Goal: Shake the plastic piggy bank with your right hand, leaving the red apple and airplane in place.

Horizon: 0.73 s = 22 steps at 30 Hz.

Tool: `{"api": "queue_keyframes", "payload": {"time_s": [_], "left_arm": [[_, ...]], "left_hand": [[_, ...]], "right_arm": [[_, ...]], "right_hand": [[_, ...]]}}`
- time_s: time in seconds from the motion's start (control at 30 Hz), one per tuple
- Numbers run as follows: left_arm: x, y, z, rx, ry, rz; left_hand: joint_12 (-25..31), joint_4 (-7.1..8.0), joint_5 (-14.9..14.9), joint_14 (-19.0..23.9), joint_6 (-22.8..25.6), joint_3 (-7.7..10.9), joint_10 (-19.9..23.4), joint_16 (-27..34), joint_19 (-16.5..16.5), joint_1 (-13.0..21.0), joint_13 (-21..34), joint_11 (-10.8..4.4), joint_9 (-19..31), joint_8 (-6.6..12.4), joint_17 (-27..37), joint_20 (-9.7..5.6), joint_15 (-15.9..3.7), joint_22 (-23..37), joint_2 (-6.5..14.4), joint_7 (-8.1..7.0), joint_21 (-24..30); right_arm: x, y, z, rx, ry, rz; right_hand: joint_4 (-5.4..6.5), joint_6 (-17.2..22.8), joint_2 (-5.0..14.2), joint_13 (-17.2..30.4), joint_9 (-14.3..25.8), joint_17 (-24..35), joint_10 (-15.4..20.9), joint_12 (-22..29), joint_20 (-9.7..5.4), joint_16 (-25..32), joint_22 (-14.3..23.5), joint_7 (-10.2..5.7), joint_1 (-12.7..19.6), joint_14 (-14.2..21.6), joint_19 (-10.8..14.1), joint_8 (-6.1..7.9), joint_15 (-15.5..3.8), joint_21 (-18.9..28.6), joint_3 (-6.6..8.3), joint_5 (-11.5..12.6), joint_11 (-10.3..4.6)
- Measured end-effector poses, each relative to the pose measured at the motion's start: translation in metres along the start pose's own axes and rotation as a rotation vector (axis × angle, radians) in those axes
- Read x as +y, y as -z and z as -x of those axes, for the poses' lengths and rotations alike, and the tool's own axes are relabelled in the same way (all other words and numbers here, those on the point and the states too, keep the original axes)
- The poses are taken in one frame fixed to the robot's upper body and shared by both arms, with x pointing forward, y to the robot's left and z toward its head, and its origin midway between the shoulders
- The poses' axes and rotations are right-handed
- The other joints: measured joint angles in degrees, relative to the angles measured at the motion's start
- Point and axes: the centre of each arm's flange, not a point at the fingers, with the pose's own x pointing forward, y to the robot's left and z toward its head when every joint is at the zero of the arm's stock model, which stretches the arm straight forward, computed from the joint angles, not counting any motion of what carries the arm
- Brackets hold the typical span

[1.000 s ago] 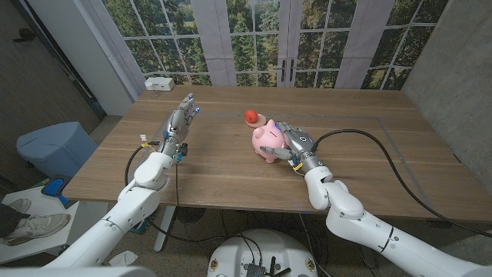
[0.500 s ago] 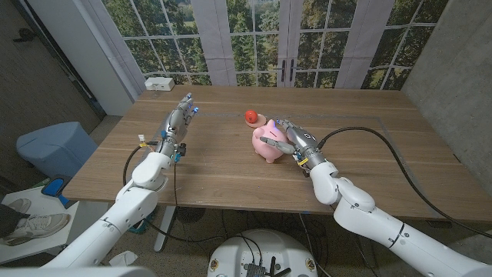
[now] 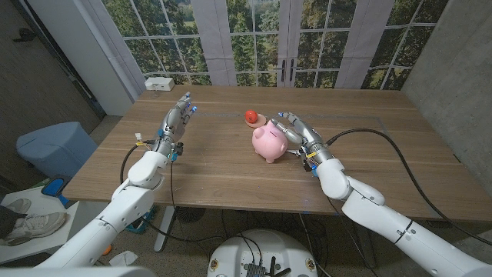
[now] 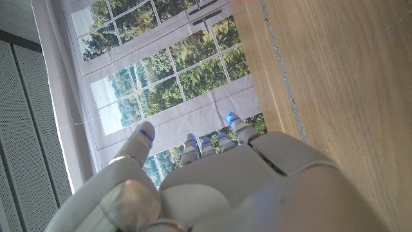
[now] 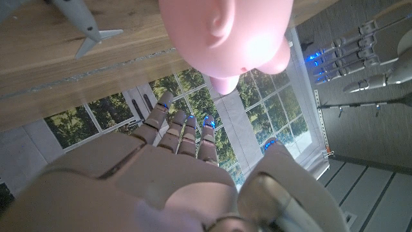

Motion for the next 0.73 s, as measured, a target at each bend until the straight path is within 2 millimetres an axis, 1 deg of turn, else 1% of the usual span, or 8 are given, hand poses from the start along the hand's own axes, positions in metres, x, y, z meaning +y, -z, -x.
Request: {"api": "queue_keyframes", "payload": {"time_s": [0.03,0.1,0.27,0.37,0.5,0.57,0.63,0.73], "left_arm": [[0.001,0.000,0.000,0.001,0.001,0.000],[0.003,0.001,0.002,0.007,0.002,-0.002],[0.007,0.000,0.005,0.015,0.005,-0.006],[0.009,0.000,0.007,0.021,0.007,-0.010],[0.011,0.000,0.010,0.029,0.007,-0.010],[0.012,0.000,0.011,0.033,0.006,-0.010],[0.014,0.000,0.013,0.037,0.006,-0.009],[0.016,0.001,0.016,0.043,0.004,-0.008]], "left_hand": [[0.0,0.00,0.0,0.0,0.0,0.00,0.1,0.0,0.0,0.0,0.0,-0.10,0.0,0.00,0.0,0.00,0.00,0.0,0.0,0.00,0.0],[0.0,0.00,0.0,0.0,0.0,0.00,0.1,0.0,0.0,0.0,0.0,-0.10,0.0,0.00,0.0,-0.01,0.00,0.0,0.0,0.00,0.0],[0.0,0.00,0.0,0.0,0.3,0.00,0.1,0.0,0.2,0.0,0.0,-0.10,0.0,0.00,0.0,-0.21,0.00,0.0,0.0,0.32,0.0],[0.0,0.00,0.0,0.0,0.3,0.00,0.1,0.0,0.2,0.0,0.0,-0.10,0.0,0.00,0.0,-0.21,0.00,0.0,0.0,0.32,0.0],[0.0,0.00,0.0,0.0,0.3,0.00,0.1,0.0,0.2,0.0,0.0,-0.09,0.0,0.00,0.3,-0.21,0.00,0.0,0.0,0.32,0.0],[0.0,0.00,0.0,0.0,0.3,0.00,0.1,0.0,0.2,0.0,0.0,-0.10,0.0,0.00,0.3,-0.21,0.00,0.0,0.0,0.32,0.0],[0.0,0.00,0.0,0.0,0.3,0.00,0.1,0.0,0.2,0.0,0.0,-0.10,0.0,0.00,0.3,-0.21,0.00,0.0,0.0,0.32,0.0],[0.0,0.01,0.0,0.0,0.3,0.00,0.1,0.0,0.2,0.0,0.0,-0.09,0.0,0.00,0.3,-0.21,0.00,0.0,0.0,0.32,0.0]], "right_arm": [[-0.002,0.002,0.000,-0.003,0.006,-0.030],[-0.006,0.005,-0.001,-0.011,0.015,-0.102],[-0.013,0.011,-0.002,-0.028,0.035,-0.234],[-0.018,0.015,-0.002,-0.041,0.050,-0.308],[-0.022,0.022,-0.003,-0.052,0.070,-0.403],[-0.024,0.025,-0.004,-0.057,0.080,-0.442],[-0.025,0.028,-0.005,-0.063,0.086,-0.478],[-0.028,0.034,-0.008,-0.077,0.104,-0.547]], "right_hand": [[0.28,0.3,0.89,-0.4,0.0,-0.6,0.1,0.0,-0.19,0.0,0.0,-0.10,-0.1,0.0,-0.2,-0.16,0.00,-0.3,0.59,-0.1,-0.13],[0.79,0.5,1.00,-1.2,0.0,-1.7,0.6,0.0,-0.19,0.0,0.0,0.13,-0.3,0.0,-0.2,-0.37,0.00,-0.9,1.97,-0.5,-0.61],[1.77,1.2,1.45,-2.5,0.0,-3.4,0.9,0.0,-0.51,0.0,0.0,0.21,-0.7,0.0,0.1,-0.68,0.00,-1.7,5.19,-0.8,-0.92],[2.23,1.6,2.05,-3.2,0.0,-4.2,0.9,0.0,-0.60,0.0,0.0,0.62,-0.1,0.0,0.7,-0.67,0.00,-2.0,7.17,-1.0,-0.92],[2.74,1.9,2.05,-3.9,0.0,-5.1,1.3,0.0,-0.55,0.0,-0.3,0.94,-0.1,0.0,1.3,-0.90,0.00,-2.3,9.33,-1.0,-0.51],[2.97,2.2,2.05,-4.3,0.0,-5.5,1.7,0.0,-0.24,0.0,-0.3,1.40,-0.1,0.0,1.6,-0.89,-0.02,-2.6,10.10,-1.0,-0.09],[3.35,2.3,2.04,-4.6,0.0,-5.9,1.7,0.0,-0.48,0.2,-0.3,2.21,-0.1,0.2,1.8,-0.89,-0.24,-2.6,10.51,-1.2,-0.10],[3.34,2.4,2.03,-4.9,0.0,-6.2,2.0,0.0,-0.47,0.2,-0.3,2.89,-0.1,0.7,2.2,-0.89,-0.19,-3.1,11.01,-1.3,0.49]]}}
